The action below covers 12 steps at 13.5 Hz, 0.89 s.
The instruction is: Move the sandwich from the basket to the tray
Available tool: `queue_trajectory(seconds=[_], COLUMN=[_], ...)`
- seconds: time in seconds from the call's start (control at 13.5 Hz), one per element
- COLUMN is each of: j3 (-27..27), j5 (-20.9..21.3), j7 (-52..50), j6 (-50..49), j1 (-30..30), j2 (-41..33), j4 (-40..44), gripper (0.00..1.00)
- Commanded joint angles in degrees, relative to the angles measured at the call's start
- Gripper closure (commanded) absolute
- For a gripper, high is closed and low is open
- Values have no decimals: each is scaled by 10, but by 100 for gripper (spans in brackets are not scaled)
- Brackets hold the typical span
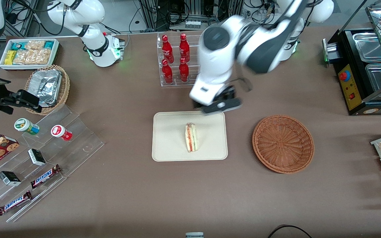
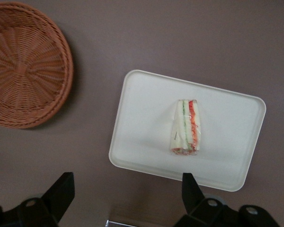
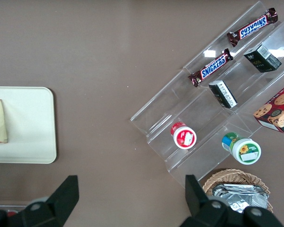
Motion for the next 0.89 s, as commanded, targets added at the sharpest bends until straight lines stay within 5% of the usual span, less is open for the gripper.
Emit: queue_trajectory(seconds=[0.0,0.44,0.81], j3=[-4,-3,-3], j5=[-15,-32,-34], j7=[65,313,496], j6=[-66,-115,-130], j1=[59,221,368], j2=[-88,-196,-196], j4=[-36,-136,-145], gripper=[0,0,0])
